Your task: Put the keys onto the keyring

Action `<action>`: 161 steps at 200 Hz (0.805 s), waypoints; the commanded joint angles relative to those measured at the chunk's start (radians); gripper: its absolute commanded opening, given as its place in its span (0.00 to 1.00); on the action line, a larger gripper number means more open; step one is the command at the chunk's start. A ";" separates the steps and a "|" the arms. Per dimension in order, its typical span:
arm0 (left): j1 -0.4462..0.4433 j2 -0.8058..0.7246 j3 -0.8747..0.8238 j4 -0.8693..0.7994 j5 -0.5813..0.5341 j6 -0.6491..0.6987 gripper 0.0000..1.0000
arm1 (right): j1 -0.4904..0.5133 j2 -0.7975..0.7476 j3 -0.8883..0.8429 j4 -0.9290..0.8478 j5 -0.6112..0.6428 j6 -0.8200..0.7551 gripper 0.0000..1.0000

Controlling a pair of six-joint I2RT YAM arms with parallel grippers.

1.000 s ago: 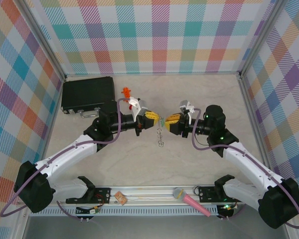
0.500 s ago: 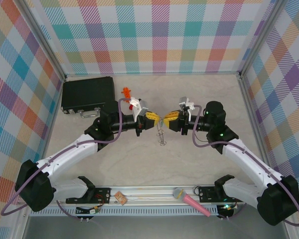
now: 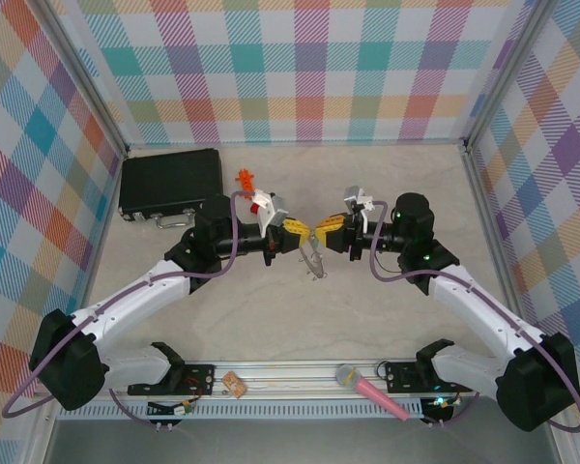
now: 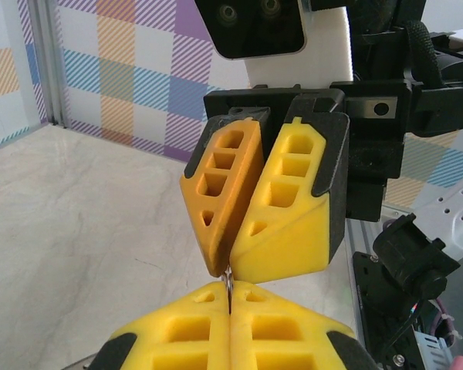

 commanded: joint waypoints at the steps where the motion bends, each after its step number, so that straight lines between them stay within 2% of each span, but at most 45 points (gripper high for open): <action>1: -0.007 0.001 0.025 0.036 0.023 -0.012 0.00 | -0.003 0.002 0.029 0.004 -0.029 -0.012 0.10; 22: -0.007 -0.002 0.024 0.039 0.017 -0.010 0.00 | -0.003 0.002 0.024 -0.011 -0.027 -0.018 0.00; 66: -0.007 -0.015 0.009 0.084 -0.009 -0.036 0.00 | -0.003 -0.017 -0.001 -0.023 -0.006 -0.024 0.00; 161: -0.020 0.029 -0.080 0.515 -0.025 -0.297 0.00 | -0.003 -0.004 -0.052 0.033 -0.004 0.033 0.00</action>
